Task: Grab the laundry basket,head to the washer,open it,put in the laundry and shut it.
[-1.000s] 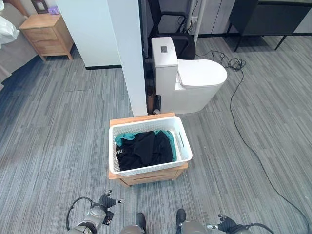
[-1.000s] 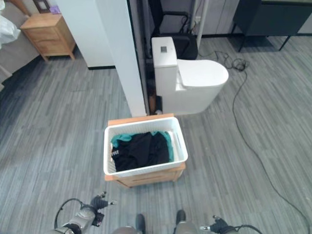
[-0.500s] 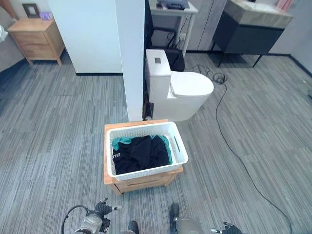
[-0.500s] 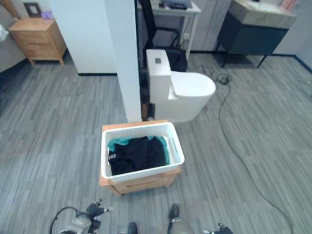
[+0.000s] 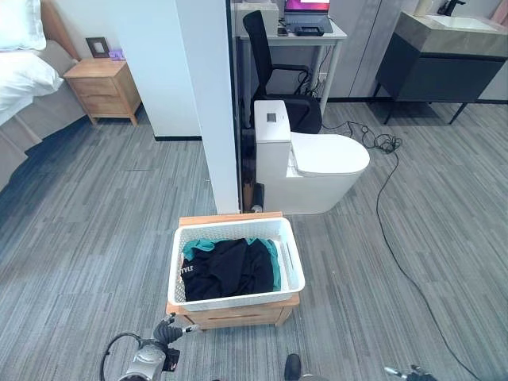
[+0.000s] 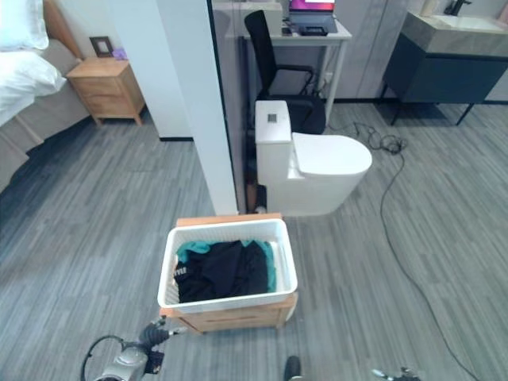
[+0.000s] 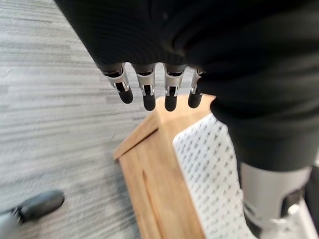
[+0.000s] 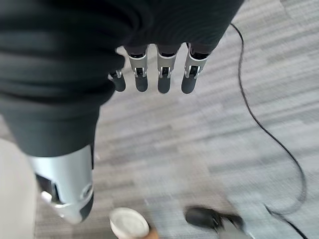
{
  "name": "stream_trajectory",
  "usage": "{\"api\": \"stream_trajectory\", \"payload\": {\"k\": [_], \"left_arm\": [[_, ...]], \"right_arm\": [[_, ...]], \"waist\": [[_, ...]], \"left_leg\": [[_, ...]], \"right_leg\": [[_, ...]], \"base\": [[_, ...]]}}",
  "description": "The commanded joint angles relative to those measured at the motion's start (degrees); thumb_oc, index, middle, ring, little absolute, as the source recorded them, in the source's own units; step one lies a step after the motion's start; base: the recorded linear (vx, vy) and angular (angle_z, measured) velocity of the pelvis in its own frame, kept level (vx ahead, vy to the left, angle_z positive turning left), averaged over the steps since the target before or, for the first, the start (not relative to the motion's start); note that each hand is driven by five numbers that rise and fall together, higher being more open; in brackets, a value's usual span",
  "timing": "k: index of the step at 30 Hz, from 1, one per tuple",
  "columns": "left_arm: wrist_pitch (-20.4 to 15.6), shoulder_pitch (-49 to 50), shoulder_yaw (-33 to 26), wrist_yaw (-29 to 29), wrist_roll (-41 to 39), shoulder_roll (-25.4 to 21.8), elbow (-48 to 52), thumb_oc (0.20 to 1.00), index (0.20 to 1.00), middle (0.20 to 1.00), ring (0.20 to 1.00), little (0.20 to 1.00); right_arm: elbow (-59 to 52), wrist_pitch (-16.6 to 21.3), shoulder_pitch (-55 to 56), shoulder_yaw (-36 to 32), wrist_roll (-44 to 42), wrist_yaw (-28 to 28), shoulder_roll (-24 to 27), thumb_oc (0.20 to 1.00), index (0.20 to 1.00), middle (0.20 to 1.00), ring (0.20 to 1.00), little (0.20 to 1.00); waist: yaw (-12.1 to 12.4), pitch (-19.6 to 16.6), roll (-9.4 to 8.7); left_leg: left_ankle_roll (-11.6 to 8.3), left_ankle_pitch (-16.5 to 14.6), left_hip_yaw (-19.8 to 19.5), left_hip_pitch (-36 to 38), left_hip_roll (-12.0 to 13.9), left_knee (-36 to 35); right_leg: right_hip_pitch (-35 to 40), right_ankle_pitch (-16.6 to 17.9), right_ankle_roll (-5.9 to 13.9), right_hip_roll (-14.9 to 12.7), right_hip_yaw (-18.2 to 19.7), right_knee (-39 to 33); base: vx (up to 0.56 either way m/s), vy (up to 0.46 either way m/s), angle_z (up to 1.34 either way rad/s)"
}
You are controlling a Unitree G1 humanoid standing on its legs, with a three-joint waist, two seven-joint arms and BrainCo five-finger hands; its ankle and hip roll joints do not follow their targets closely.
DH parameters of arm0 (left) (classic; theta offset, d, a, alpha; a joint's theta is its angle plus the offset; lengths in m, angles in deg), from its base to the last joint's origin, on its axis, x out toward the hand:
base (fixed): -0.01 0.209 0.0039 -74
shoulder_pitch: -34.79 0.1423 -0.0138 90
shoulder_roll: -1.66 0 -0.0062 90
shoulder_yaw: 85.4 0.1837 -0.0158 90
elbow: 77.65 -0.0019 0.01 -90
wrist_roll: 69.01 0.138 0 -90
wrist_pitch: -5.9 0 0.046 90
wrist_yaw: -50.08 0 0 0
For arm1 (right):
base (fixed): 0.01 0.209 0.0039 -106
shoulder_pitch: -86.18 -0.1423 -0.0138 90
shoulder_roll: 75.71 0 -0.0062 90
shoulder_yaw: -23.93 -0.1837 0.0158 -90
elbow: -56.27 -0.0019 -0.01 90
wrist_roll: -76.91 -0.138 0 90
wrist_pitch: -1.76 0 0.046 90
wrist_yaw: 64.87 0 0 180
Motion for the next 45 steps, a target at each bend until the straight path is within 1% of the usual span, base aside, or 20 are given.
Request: {"api": "stream_trajectory", "payload": {"k": [1, 3, 4, 5, 8, 10, 13, 17, 19, 20, 22, 24, 27, 29, 30, 32, 33, 34, 40, 45], "left_arm": [[0.2, -3.0, -2.3, -1.0, -1.3, -3.5, 0.8, 1.0, 1.0, 1.0, 1.0, 1.0], [0.6, -2.8, -2.6, -1.2, -1.7, -4.1, 2.5, 1.0, 1.0, 1.0, 1.0, 1.0], [1.3, -1.8, -3.1, -1.9, -3.1, -5.8, 9.4, 1.0, 1.0, 1.0, 1.0, 1.0], [2.1, -0.5, -3.8, -2.4, -3.6, -7.1, 14.8, 1.0, 1.0, 1.0, 1.0, 1.0], [2.7, 0.5, -4.4, -2.7, -3.9, -8.5, 20.5, 1.0, 1.0, 1.0, 1.0, 1.0], [3.5, -0.7, -4.0, -2.6, -5.1, -9.8, 25.2, 1.0, 1.0, 1.0, 1.0, 1.0], [3.8, -3.5, -1.7, -2.6, -6.4, -10.5, 26.5, 1.0, 1.0, 1.0, 1.0, 1.0], [4.1, -7.1, 1.1, -2.5, -7.3, -11.1, 26.2, 1.0, 1.0, 1.0, 1.0, 1.0], [4.5, -12.2, 4.4, -2.2, -6.8, -10.8, 22.6, 1.0, 1.0, 1.0, 1.0, 1.0], [4.5, -12.3, 4.4, -2.2, -6.8, -10.8, 22.5, 1.0, 1.0, 1.0, 1.0, 1.0], [4.7, -17.6, 7.0, -1.6, -6.6, -8.6, 13.7, 1.0, 1.0, 1.0, 1.0, 1.0], [4.7, -19.1, 7.3, -1.1, -6.5, -7.9, 10.5, 1.0, 1.0, 1.0, 1.0, 1.0], [4.9, -26.0, 9.1, 0.0, -7.3, -4.6, -1.2, 1.0, 1.0, 1.0, 1.0, 1.0], [5.0, -27.0, 9.7, 0.0, -7.6, -4.1, -3.0, 1.0, 1.0, 1.0, 1.0, 1.0], [5.1, -28.9, 9.9, 0.3, -7.7, -3.3, -6.4, 1.0, 1.0, 1.0, 1.0, 1.0], [5.2, -29.7, 10.1, 0.3, -7.5, -3.1, -8.1, 1.0, 1.0, 1.0, 1.0, 1.0], [5.3, -31.3, 10.2, 0.6, -7.3, -3.1, -10.6, 1.0, 1.0, 1.0, 1.0, 1.0], [5.3, -31.3, 10.2, 0.6, -7.3, -3.1, -10.6, 1.0, 1.0, 1.0, 1.0, 1.0], [5.6, -35.0, 10.2, 1.6, -7.8, -2.7, -16.1, 1.0, 1.0, 1.0, 1.0, 1.0], [5.0, -36.7, 9.8, 3.2, -9.1, -3.2, -15.3, 1.0, 1.0, 1.0, 1.0, 1.0]], "right_arm": [[-5.2, -0.1, 0.9, 0.0, -0.5, -1.4, 2.2, 1.0, 1.0, 1.0, 1.0, 1.0], [-9.3, -0.6, 2.1, -1.1, 0.1, -1.6, 3.7, 1.0, 1.0, 1.0, 1.0, 1.0], [-19.9, -1.7, 4.6, -4.8, 0.5, -1.8, 7.5, 1.0, 1.0, 1.0, 1.0, 1.0], [-26.7, -2.3, 6.8, -7.5, 0.2, -2.1, 8.3, 1.0, 1.0, 1.0, 1.0, 1.0], [-32.8, -2.6, 8.2, -10.2, -1.6, -2.5, 9.5, 1.0, 1.0, 1.0, 1.0, 1.0], [-38.9, -3.6, 6.6, -10.9, -6.2, -3.0, 10.7, 1.0, 1.0, 1.0, 1.0, 1.0], [-38.9, -4.3, 3.9, -8.6, -11.0, -3.7, 11.8, 1.0, 1.0, 1.0, 1.0, 1.0], [-39.1, -5.1, 1.1, -4.6, -13.6, -4.7, 12.9, 1.0, 1.0, 1.0, 1.0, 1.0], [-37.7, -6.5, -3.3, 0.3, -12.6, -5.1, 14.9, 1.0, 1.0, 1.0, 1.0, 1.0], [-37.7, -6.5, -3.4, 0.4, -12.6, -5.1, 14.9, 1.0, 1.0, 1.0, 1.0, 1.0], [-34.0, -7.5, -9.9, 5.8, -11.1, -5.0, 15.4, 1.0, 1.0, 1.0, 1.0, 1.0], [-33.2, -7.7, -11.9, 7.2, -11.0, -4.7, 14.8, 1.0, 1.0, 1.0, 1.0, 1.0], [-24.2, -8.2, -23.7, 14.6, -8.7, -3.2, 11.3, 1.0, 1.0, 1.0, 1.0, 1.0], [-22.8, -8.6, -25.8, 15.8, -8.4, -2.7, 10.4, 1.0, 1.0, 1.0, 1.0, 1.0], [-17.4, -8.8, -29.8, 17.6, -7.9, -2.4, 8.3, 1.0, 1.0, 1.0, 1.0, 1.0], [-14.4, -8.9, -32.0, 18.6, -7.5, -2.1, 7.1, 1.0, 1.0, 1.0, 1.0, 1.0], [-9.5, -9.1, -35.8, 20.2, -6.8, -1.5, 4.6, 1.0, 1.0, 1.0, 1.0, 1.0], [-9.4, -9.1, -35.9, 20.2, -6.8, -1.5, 4.6, 1.0, 1.0, 1.0, 1.0, 1.0], [5.0, -9.3, -45.4, 24.1, -5.1, 0.0, -3.2, 1.0, 1.0, 1.0, 1.0, 1.0], [6.1, -8.7, -48.2, 26.2, -4.2, 1.1, -6.3, 1.0, 1.0, 1.0, 1.0, 1.0]], "waist": [[-0.8, -0.5, -3.71], [-0.9, -0.5, -3.58], [-1.3, -0.9, -3.27], [-1.5, -1.0, -2.98], [-1.6, -1.1, -2.7], [-1.6, -1.0, -2.5], [-1.3, -0.9, -2.4], [-1.1, -0.8, -2.48], [-0.8, -0.5, -2.62], [-0.8, -0.5, -2.62], [-0.6, -0.1, -2.67], [-0.7, 0.1, -2.67], [-0.6, 1.3, -2.57], [-0.6, 1.6, -2.57], [-0.6, 2.0, -2.55], [-0.5, 2.1, -2.51], [-0.4, 2.5, -2.44], [-0.5, 2.5, -2.45], [0.1, 3.5, -2.3], [0.5, 4.0, -2.24]], "left_leg": [[0.58, 1.8, 0.6, -2.8, -3.1, 2.4], [0.51, 1.9, 0.6, -2.6, -3.0, 2.1], [0.45, 2.1, 0.9, -2.2, -3.0, 1.4], [0.48, 2.1, 1.1, -1.7, -2.9, 0.9], [0.54, 2.2, 1.3, -1.5, -2.9, 0.6], [0.64, 2.1, 1.4, -1.4, -3.1, 0.4], [0.65, 2.2, 1.5, -1.3, -3.3, 0.2], [0.64, 2.3, 1.6, -1.5, -3.4, 0.1], [0.52, 2.5, 1.7, -1.7, -3.5, -0.1], [0.52, 2.5, 1.7, -1.6, -3.5, -0.1], [0.55, 2.5, 1.9, -1.8, -3.5, -0.1], [0.54, 2.6, 2.0, -1.9, -3.5, -0.1], [0.54, 2.8, 2.4, -2.8, -3.4, 0.2], [0.56, 2.8, 2.5, -2.9, -3.4, 0.2], [0.56, 2.9, 2.5, -3.4, -3.4, 0.5], [0.55, 2.9, 2.5, -3.5, -3.3, 0.5], [0.6, 2.9, 2.4, -3.8, -3.4, 0.7], [0.6, 2.9, 2.4, -3.8, -3.4, 0.7], [0.77, 2.6, 2.1, -4.9, -3.5, 1.8], [0.87, 2.7, 1.6, -5.5, -3.7, 2.1]], "right_leg": [[1.4, -2.5, 5.5, -3.9, 2.2, 3.3], [1.5, -2.5, 5.47, -3.8, 2.2, 3.2], [1.6, -2.3, 5.54, -3.8, 2.2, 3.0], [1.8, -2.3, 5.66, -3.8, 2.3, 2.8], [1.8, -2.1, 5.8, -3.9, 2.2, 2.7], [1.6, -1.7, 5.97, -4.1, 2.5, 2.5], [1.6, -1.4, 6.08, -4.2, 2.6, 2.2], [1.5, -1.0, 6.16, -4.4, 2.7, 2.0], [1.3, -0.6, 6.34, -4.4, 2.6, 1.7], [1.4, -0.6, 6.34, -4.4, 2.6, 1.7], [1.1, -0.3, 6.42, -4.5, 2.8, 1.4], [0.9, -0.1, 6.43, -4.5, 3.0, 1.4], [-0.3, 0.4, 6.42, -4.5, 3.7, 1.4], [-0.5, 0.5, 6.4, -4.5, 3.8, 1.4], [-0.8, 0.6, 6.39, -4.5, 4.0, 1.4], [-1.0, 0.6, 6.38, -4.6, 4.0, 1.4], [-1.2, 0.7, 6.27, -4.6, 4.2, 1.5], [-1.2, 0.7, 6.27, -4.6, 4.2, 1.5], [-1.9, 0.6, 5.93, -4.6, 4.5, 2.0], [-2.2, 0.5, 5.86, -4.7, 4.4, 2.1]], "base": [[0.01, -0.011, 0.04], [0.0, 0.0, 0.0], [0.04, 0.012, 0.03], [0.04, 0.013, 0.03], [0.0, 0.014, -0.05], [0.0, 0.029, -0.12], [0.0, 0.018, -0.1], [0.0, 0.0, 0.0], [0.0, 0.0, 0.0], [0.0, 0.0, 0.0], [0.0, 0.0, 0.0], [-0.03, 0.01, -0.07], [-0.04, 0.013, -0.15], [-0.03, 0.005, 0.0], [-0.02, 0.003, 0.05], [0.0, 0.004, 0.02], [0.0, 0.0, 0.0], [0.0, 0.0, 0.0], [0.0, 0.001, -0.02], [0.0, -0.003, 0.05]]}}
